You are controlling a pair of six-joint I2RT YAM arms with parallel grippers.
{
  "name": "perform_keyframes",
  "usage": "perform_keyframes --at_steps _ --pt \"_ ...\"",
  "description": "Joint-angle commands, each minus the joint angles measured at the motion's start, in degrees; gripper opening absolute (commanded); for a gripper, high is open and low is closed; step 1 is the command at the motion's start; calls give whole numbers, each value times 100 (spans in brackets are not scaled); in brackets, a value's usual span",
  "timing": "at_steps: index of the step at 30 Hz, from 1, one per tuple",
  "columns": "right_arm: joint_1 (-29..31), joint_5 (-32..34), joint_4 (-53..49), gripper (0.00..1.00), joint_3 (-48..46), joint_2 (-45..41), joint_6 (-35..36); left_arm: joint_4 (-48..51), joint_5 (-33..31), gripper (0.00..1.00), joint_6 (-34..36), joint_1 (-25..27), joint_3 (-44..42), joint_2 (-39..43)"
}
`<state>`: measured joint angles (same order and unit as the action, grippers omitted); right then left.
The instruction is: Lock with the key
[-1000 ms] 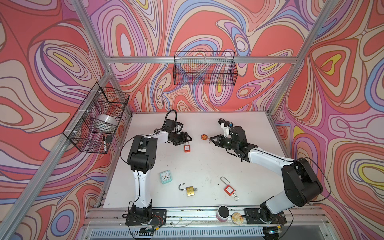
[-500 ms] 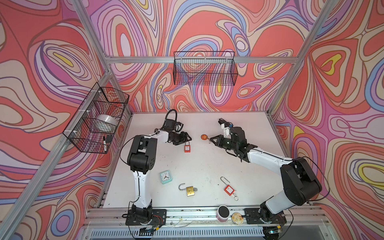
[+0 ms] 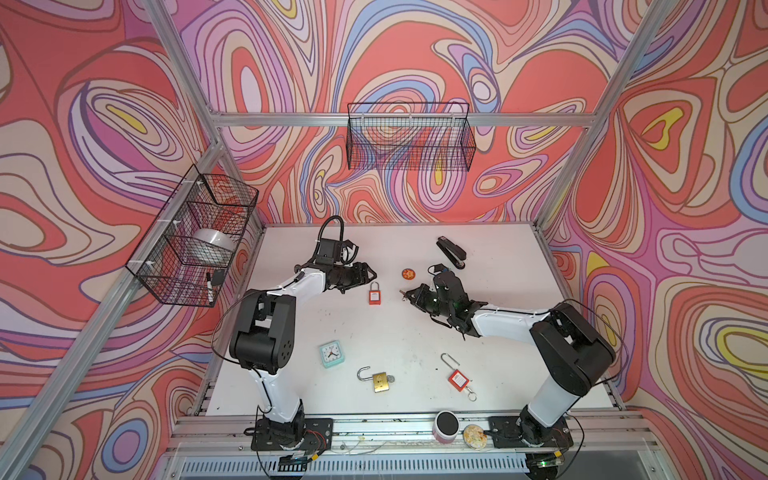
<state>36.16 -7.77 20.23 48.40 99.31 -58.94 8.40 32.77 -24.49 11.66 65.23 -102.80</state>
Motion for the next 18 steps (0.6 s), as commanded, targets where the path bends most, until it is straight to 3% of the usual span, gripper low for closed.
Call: perform_keyframes --at_steps 1,10,18 --pt "200 658 302 0 57 260 -652 -307 -123 65 -151 -28 -497 426" --pt "512 795 597 0 550 1067 -1297 -273 85 66 -247 -224 -1375 1244" --pt "671 1098 364 0 1046 1457 -1336 -323 175 66 -253 -245 -1713 1580"
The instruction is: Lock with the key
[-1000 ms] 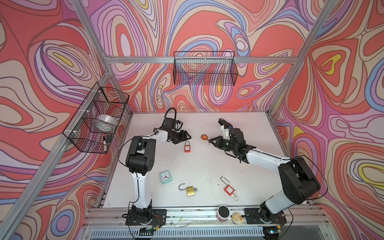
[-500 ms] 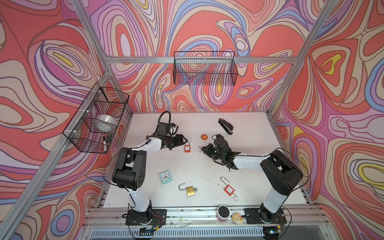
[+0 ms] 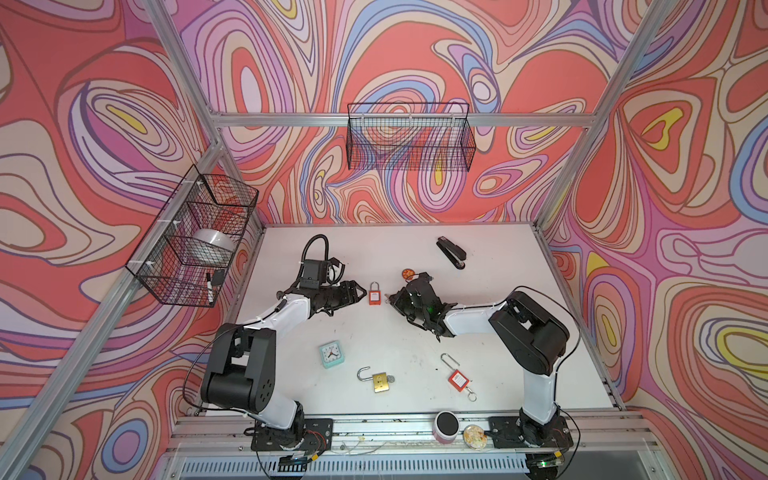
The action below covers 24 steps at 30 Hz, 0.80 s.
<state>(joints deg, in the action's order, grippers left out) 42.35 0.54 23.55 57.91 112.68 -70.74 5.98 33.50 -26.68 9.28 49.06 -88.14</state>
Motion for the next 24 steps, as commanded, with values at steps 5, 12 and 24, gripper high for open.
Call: perform_keyframes --at_steps 5,12,24 --pt "62 570 -8 0 251 187 -159 -4 186 67 0 -14 -147 288" --pt "62 597 -20 0 318 443 -379 217 230 67 111 -84 -67 409" --pt "168 757 -167 18 340 586 -476 316 367 67 41 -84 -147 821"
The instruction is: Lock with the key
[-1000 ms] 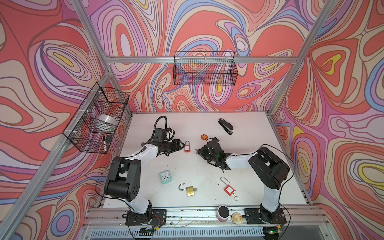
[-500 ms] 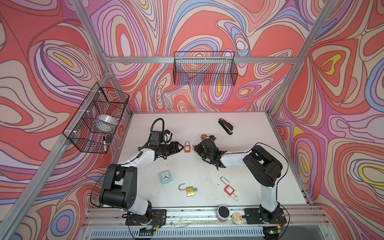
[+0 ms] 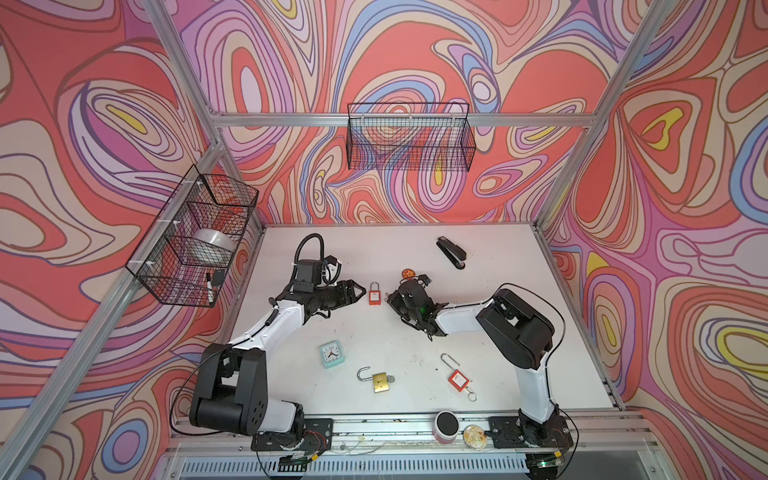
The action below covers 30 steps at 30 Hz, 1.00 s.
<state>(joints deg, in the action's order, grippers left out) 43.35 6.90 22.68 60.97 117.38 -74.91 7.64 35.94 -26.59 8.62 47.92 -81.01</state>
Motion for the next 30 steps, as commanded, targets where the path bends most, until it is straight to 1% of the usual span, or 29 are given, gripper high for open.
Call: perform_keyframes --at_steps 1,7,14,16,18,20,23,27,30 --pt "74 131 -92 22 29 107 -44 155 134 67 10 -25 -26 127" --pt "91 180 -122 33 -31 48 -23 332 1 67 61 -19 133 269" --pt "94 142 5 37 -110 31 -56 552 -18 67 191 -19 279 218" --pt "93 127 21 42 -131 14 -50 543 -11 67 182 -19 286 217" --pt "89 178 -2 45 -195 -102 59 570 -13 67 208 -12 296 222" --pt "69 324 -193 47 -242 -326 392 572 -34 67 258 -3 301 252" --pt "-45 515 -655 49 -237 -785 1185 581 -66 67 271 -1 297 245" --pt "-268 630 -1890 51 -40 -1393 2159 572 34 67 244 8 334 106" --pt "-522 290 -3109 54 262 -1811 2802 550 44 67 238 34 350 92"
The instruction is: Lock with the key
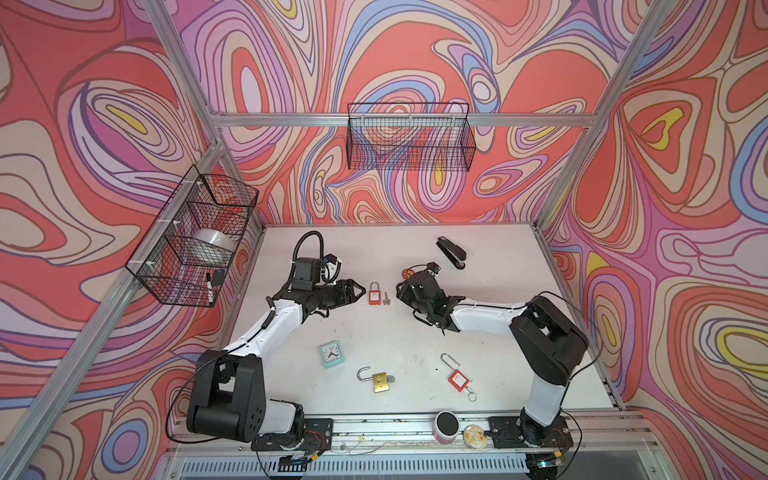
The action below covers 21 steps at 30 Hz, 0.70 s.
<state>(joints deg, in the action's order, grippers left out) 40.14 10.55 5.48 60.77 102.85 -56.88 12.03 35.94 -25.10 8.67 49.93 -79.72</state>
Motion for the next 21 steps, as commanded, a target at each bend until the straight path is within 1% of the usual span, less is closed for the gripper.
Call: perform_keyframes --at_steps 1,3,5,6,9,12,16,21 --pt "-265 -189 -1800 55 405 -459 1266 100 44 67 86 33 140 -27" --pt "-343 -285 -2780 59 660 -655 1812 22 42 67 84 47 111 -8" --pt "-366 -310 -3710 61 892 -776 2154 -16 66 67 89 54 113 -49" --pt "-359 -313 -4197 62 990 -820 2213 -9 99 67 97 65 149 -92" --pt "-358 -566 -5131 64 1010 -983 2220 18 116 67 94 96 252 -181" --pt "-328 -876 -5649 65 730 -1269 1992 -38 84 67 70 162 263 -175" --pt "-65 -831 -6166 66 403 -1626 1701 -40 25 67 51 262 241 -173" --pt "353 -963 -6549 68 -26 -1721 1426 14 -84 67 59 402 179 -99"
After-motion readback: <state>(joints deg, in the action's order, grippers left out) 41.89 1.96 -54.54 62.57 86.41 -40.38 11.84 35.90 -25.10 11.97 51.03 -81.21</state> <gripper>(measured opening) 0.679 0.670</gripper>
